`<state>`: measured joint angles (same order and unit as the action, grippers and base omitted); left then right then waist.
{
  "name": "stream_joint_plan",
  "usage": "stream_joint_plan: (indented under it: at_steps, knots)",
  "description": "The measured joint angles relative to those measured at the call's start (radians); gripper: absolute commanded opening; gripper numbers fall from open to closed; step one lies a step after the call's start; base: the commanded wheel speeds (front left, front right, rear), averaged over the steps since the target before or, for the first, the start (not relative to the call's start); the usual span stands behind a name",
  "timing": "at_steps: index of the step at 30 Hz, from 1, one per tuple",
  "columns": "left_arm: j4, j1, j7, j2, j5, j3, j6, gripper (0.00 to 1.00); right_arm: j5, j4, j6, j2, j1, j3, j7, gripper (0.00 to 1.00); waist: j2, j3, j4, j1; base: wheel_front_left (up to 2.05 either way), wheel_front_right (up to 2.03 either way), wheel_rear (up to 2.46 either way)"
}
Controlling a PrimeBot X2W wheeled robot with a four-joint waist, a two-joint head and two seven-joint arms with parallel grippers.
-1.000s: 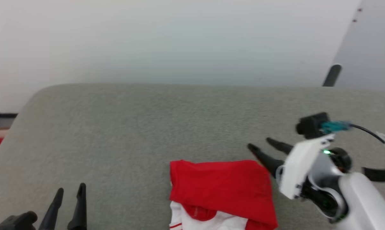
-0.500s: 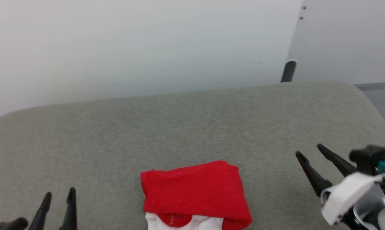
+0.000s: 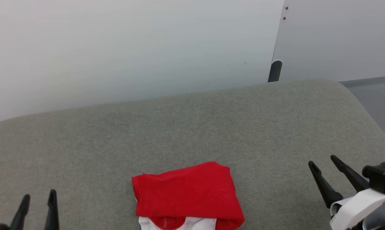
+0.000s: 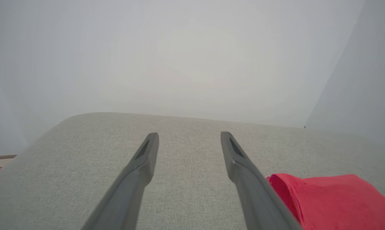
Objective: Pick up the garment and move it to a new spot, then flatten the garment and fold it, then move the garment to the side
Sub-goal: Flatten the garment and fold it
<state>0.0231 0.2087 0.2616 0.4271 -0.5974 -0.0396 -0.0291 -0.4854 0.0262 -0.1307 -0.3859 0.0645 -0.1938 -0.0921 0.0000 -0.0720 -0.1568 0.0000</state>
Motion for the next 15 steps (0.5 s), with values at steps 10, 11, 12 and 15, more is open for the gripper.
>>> stream_joint_plan:
  at_steps: [10,11,12,15]
  knots:
    - [-0.001,0.024,0.0,-0.045,0.058,-0.089,0.037,1.0,0.013,-0.01,0.0,0.016,-0.045,0.058,0.008,1.0,0.0,-0.003,0.025,0.0,0.0,0.0,0.0]
    - [0.0,0.025,0.0,-0.049,0.061,-0.097,0.04,1.0,0.016,-0.012,0.0,0.017,-0.047,0.063,0.008,1.0,0.0,-0.003,0.029,0.0,0.0,0.0,0.0]
    - [0.0,0.028,0.0,-0.053,0.063,-0.107,0.045,1.0,0.018,-0.014,0.0,0.019,-0.052,0.069,0.007,1.0,0.0,-0.004,0.032,0.0,0.0,0.0,0.0]
    - [0.0,0.039,0.0,-0.063,0.073,-0.131,0.055,1.0,0.022,-0.018,0.0,0.028,-0.061,0.083,0.004,1.0,0.0,-0.006,0.042,0.0,0.0,0.0,0.0]
